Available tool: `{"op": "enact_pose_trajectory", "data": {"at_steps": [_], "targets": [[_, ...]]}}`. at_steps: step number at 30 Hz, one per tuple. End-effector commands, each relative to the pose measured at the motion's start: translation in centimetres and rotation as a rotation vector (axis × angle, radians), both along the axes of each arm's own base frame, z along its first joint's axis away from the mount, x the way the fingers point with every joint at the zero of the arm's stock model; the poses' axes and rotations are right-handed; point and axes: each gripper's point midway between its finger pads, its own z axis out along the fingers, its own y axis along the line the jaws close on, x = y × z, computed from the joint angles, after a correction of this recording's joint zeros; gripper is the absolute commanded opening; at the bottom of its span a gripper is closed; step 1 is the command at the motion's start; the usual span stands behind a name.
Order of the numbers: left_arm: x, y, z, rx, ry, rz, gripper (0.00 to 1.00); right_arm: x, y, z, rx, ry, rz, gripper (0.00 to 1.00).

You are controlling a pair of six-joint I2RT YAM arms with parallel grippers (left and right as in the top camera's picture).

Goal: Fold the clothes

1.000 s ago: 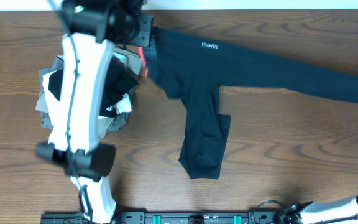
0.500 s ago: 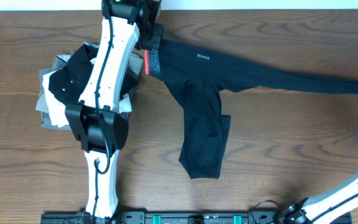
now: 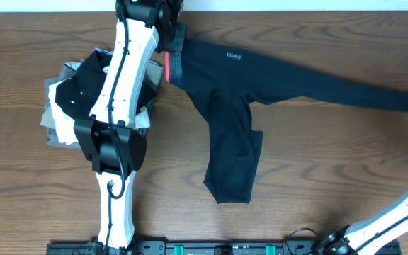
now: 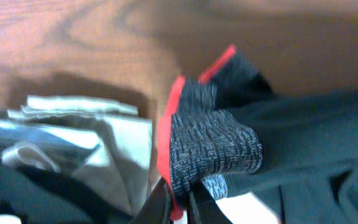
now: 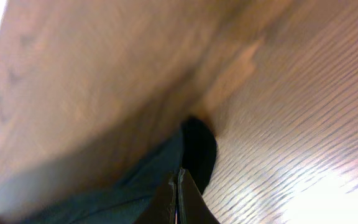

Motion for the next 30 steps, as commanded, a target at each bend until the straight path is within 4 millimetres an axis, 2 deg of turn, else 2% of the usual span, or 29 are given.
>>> {"op": "enact_pose_trajectory", "data": {"at_steps": [1, 4, 6, 11, 13, 18, 21, 24, 27, 30], "targets": [[-1.0, 0.4, -0.1, 0.020, 0.039, -0.010, 0.09, -0.3, 1.2, -1.7, 0.030, 0.050, 0.029, 0.01], [-1.5, 0.5, -0.3, 0.027, 0.059, -0.013, 0.10, -0.6, 1.6, -1.1, 0.023, 0.049, 0.064, 0.01], [-0.9, 0.4, -0.1, 0.025, 0.034, -0.020, 0.11, -0.2, 1.5, -0.8, 0.021, 0.026, 0.068, 0.01], [2.9, -0.5, 0.2, -0.005, -0.102, -0.025, 0.13, 1.9, 0.1, -0.2, -0.039, -0.050, 0.036, 0.01], [4.6, -0.9, -0.5, -0.015, -0.144, -0.024, 0.13, 3.3, -0.5, 0.3, -0.074, -0.094, 0.022, 0.01], [8.8, -2.0, -4.4, -0.039, -0.213, -0.010, 0.13, 7.3, -1.1, 0.3, -0.136, -0.191, -0.006, 0.01], [10.9, -2.4, -6.3, -0.087, -0.248, 0.061, 0.13, 10.0, -0.3, -0.8, -0.145, -0.246, 0.014, 0.01], [12.6, -2.7, -6.7, -0.152, -0.296, 0.149, 0.14, 13.0, 1.5, -2.0, -0.132, -0.317, 0.070, 0.01], [13.2, -2.9, -6.3, -0.197, -0.320, 0.205, 0.14, 14.9, 3.5, -2.5, -0.094, -0.380, 0.130, 0.01], [12.9, -2.8, -6.6, -0.196, -0.304, 0.212, 0.16, 15.7, 4.4, -2.6, -0.101, -0.389, 0.138, 0.02]]}}
